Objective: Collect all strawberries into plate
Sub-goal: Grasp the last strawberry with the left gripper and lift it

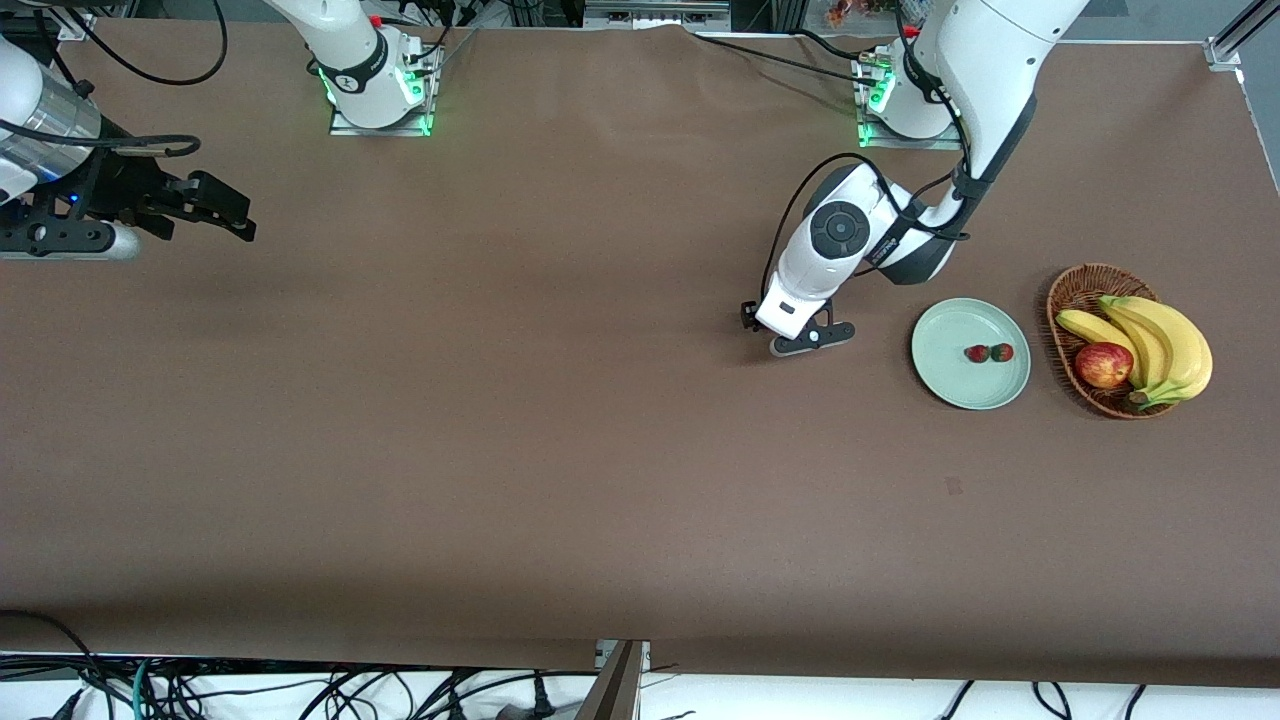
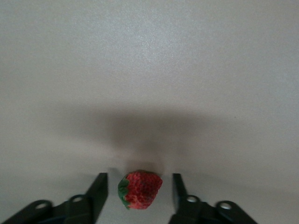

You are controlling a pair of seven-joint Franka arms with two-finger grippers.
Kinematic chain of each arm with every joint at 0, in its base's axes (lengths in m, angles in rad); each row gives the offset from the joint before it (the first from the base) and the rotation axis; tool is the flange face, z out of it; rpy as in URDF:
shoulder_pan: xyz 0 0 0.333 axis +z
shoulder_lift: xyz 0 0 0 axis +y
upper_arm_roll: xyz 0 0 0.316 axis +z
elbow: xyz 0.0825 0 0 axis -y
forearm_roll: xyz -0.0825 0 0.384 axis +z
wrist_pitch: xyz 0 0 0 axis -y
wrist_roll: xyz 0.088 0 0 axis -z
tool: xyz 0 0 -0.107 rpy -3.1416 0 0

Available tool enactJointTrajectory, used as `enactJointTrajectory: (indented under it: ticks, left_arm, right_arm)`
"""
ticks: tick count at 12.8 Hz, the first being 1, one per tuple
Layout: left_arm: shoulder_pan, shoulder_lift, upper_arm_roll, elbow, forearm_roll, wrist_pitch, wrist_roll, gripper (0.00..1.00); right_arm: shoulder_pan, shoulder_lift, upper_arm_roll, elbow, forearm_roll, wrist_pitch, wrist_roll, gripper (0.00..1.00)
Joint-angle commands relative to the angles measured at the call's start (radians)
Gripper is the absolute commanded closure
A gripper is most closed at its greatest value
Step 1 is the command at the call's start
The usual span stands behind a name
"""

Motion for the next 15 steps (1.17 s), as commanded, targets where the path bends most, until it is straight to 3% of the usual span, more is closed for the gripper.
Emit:
enactJointTrajectory:
  ticks: [1, 6, 9, 12, 15]
  left_arm:
    - [0.002, 0.0, -0.002, 0.001, 0.029, 0.005, -0.035, 0.73]
    - [0.004, -0.007, -0.001, 0.033, 0.029, -0.027, -0.046, 0.78]
    - [0.019, -0.027, 0.007, 0.184, -0.021, -0.247, -0.003, 0.81]
    - [0.022, -0.131, 0.148, 0.226, -0.237, -0.421, 0.324, 0.81]
    - [0.022, -0.191, 0.361, 0.222, -0.278, -0.544, 0.669, 0.81]
  right_arm:
    - [0.011, -0.008, 0.016, -0.007, -0.063, 0.013, -0.01, 0.0]
    - [0.018, 0.026, 0.012, 0.068, -0.065, 0.001, -0.022, 0.0]
    - [0.015, 0.032, 0.007, 0.077, -0.097, -0.006, -0.022, 0.0]
    - [0.019, 0.05, 0.01, 0.084, -0.109, -0.006, -0.016, 0.0]
    - [0.013, 0.053, 0.007, 0.09, -0.106, 0.01, -0.011, 0.0]
